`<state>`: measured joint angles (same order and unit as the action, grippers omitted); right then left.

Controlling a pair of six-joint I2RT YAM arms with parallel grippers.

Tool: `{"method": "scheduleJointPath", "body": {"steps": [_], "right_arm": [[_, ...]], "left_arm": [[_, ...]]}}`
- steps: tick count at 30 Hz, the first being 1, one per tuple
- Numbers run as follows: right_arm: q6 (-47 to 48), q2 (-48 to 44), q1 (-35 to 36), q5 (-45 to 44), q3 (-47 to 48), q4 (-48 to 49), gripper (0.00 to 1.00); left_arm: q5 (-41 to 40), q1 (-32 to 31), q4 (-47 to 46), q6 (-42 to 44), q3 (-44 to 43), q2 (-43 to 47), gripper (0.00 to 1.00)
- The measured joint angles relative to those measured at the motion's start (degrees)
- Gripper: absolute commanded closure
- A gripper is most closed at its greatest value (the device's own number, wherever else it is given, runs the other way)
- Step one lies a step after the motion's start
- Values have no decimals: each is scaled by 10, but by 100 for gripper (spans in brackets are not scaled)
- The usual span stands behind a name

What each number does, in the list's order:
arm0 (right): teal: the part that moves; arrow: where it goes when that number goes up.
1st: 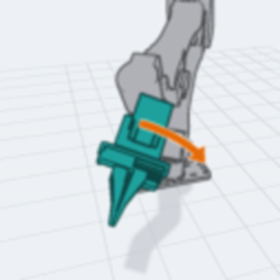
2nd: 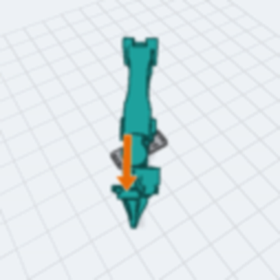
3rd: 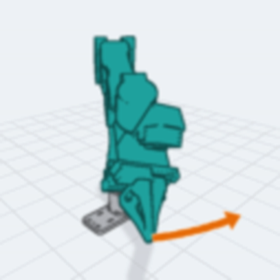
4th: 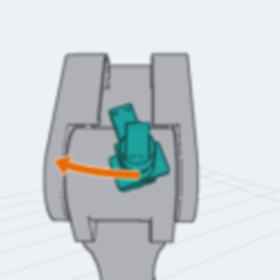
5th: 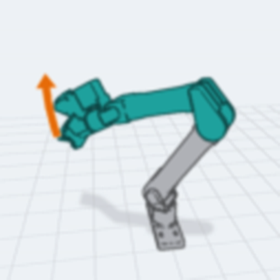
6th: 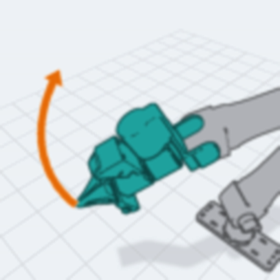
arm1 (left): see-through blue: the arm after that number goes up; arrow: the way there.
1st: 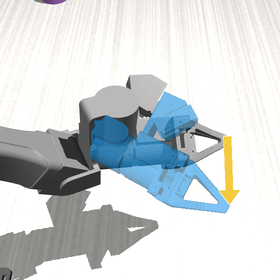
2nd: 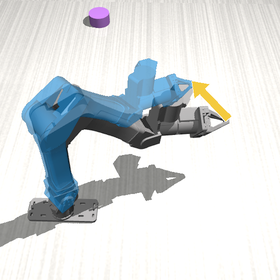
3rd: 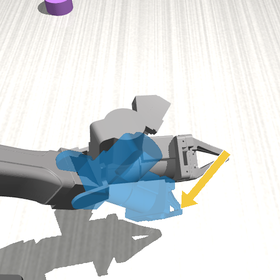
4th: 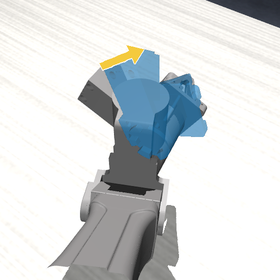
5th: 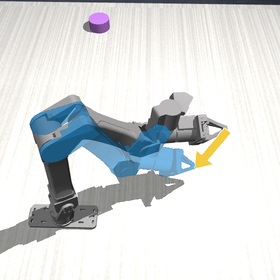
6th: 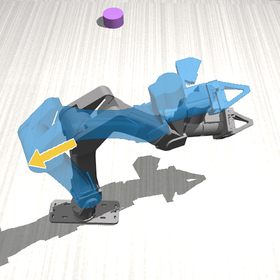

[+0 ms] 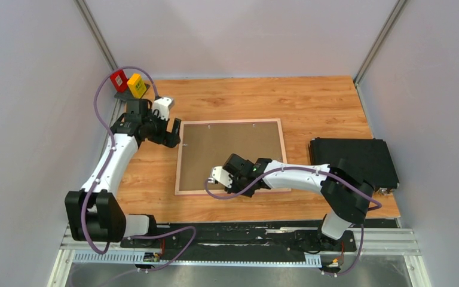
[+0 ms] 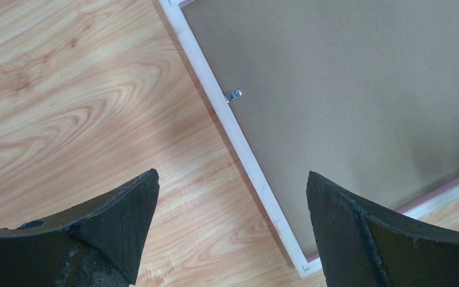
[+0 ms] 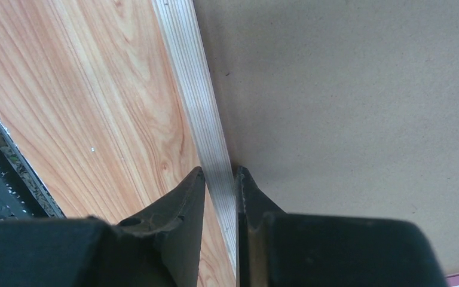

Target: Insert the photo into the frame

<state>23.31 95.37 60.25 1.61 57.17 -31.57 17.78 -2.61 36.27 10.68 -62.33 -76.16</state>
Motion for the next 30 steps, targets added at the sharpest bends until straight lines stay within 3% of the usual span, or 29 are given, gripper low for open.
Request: {"method": "scheduleJointPath", "body": {"steps": [7, 16, 30], "right_arm": [[-1, 14, -23, 28, 21, -7, 100], [-7, 47, -122, 107, 92, -28, 100], [-12, 48, -141, 132, 160, -67, 100]], "left_arm": [[31, 0, 5, 70, 46, 93, 0], [82, -24, 16, 157, 97, 215, 0], [17, -177, -58, 223, 151, 199, 0]]}}
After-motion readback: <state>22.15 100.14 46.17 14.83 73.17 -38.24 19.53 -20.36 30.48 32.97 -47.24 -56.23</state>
